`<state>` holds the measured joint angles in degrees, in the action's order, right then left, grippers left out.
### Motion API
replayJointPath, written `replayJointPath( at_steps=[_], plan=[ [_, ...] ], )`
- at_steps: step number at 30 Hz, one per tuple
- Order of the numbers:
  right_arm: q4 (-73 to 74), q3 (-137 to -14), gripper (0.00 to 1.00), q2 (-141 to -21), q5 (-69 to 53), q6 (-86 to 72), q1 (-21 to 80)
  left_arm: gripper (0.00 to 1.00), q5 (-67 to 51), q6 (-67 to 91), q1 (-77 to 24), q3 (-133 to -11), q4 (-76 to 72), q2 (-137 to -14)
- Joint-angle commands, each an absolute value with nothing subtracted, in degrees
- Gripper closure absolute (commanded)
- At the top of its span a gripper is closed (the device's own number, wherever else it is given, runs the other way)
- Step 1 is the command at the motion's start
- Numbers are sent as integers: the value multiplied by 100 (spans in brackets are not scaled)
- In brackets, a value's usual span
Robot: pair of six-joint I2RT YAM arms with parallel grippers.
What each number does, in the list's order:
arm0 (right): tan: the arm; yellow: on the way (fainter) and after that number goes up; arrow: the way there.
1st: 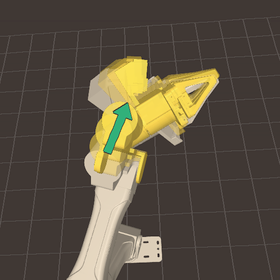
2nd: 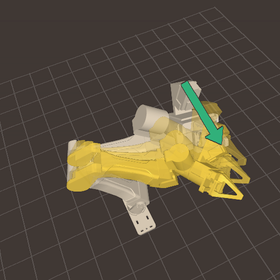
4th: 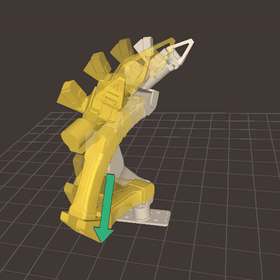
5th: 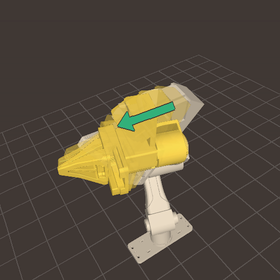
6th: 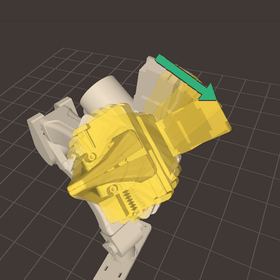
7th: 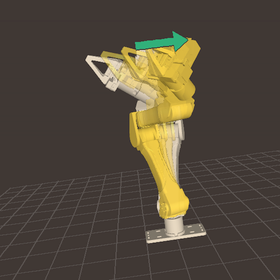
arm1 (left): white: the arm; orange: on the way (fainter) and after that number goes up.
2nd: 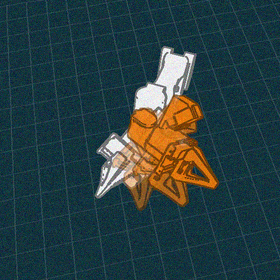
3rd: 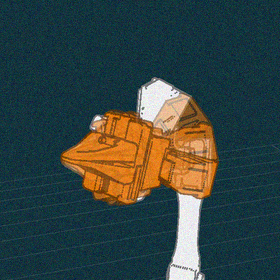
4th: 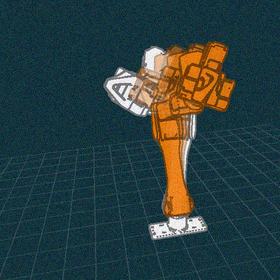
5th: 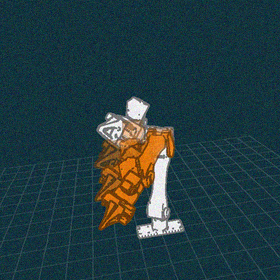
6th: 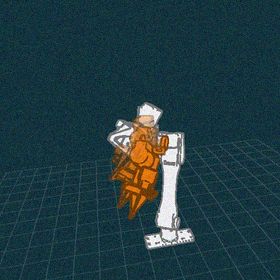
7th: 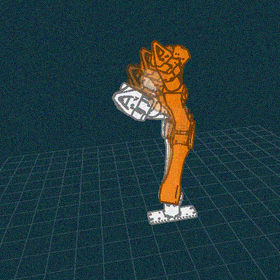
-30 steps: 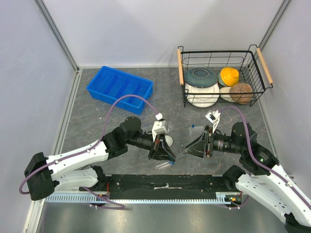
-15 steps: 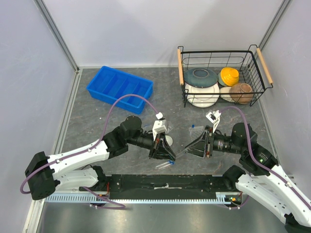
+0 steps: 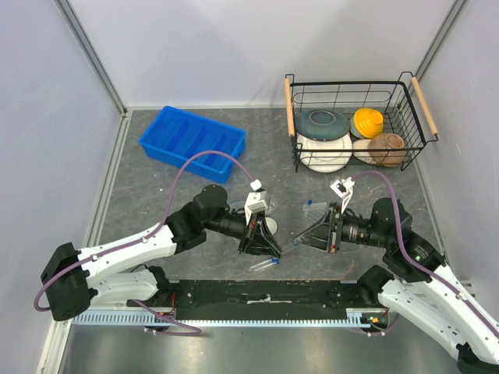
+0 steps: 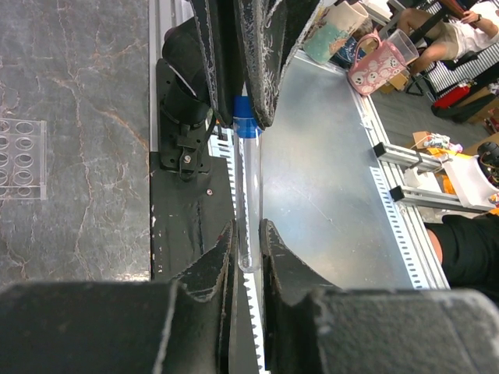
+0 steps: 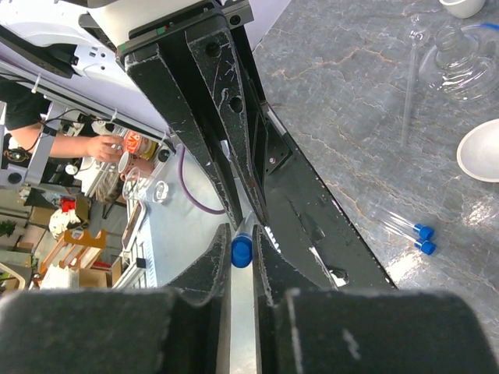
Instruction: Organize the chemistry lab equipment
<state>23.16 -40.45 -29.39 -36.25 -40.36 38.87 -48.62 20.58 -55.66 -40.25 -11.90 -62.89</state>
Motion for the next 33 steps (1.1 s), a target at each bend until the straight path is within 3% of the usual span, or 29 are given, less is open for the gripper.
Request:
replayJointPath(
  at_steps=[1, 2, 3, 5, 6, 7, 13, 21, 33],
  plan=[
    [2153, -3982, 92, -2900, -3700, -4096, 3902, 98, -4878, 2197, -5484, -4069, -1485, -6319],
    [2145, -3981, 98, -2900, -3683, -4096, 3911, 97, -4861, 2223, -5476, -4078, -1477, -6337],
    [2205, -3990, 100, -2918, -3639, -4061, 3902, 87, -4756, 2241, -5467, -4104, -1390, -6363],
    [2346, -4060, 100, -2935, -3403, -3956, 3894, 21, -4624, 2276, -5476, -4139, -1293, -6390],
    [2555, -4104, 100, -2953, -3288, -3877, 3911, 4, -4519, 2294, -5476, -4157, -1214, -6372],
    [2653, -4131, 100, -2988, -3183, -3737, 3902, 0, -4509, 2311, -5476, -4157, -1195, -6346],
    [3356, -4473, 100, -3242, -2225, -3297, 3902, 0, -3719, 2163, -5476, -4236, -513, -6004],
    [4613, -5080, 100, -3831, 487, -2777, 3902, 0, -1926, 2171, -5493, -4289, 422, -5775],
    [4053, -4659, 100, -4279, 1819, -3103, 3902, 0, -1916, 2267, -5493, -3841, 97, -5616]
  ],
)
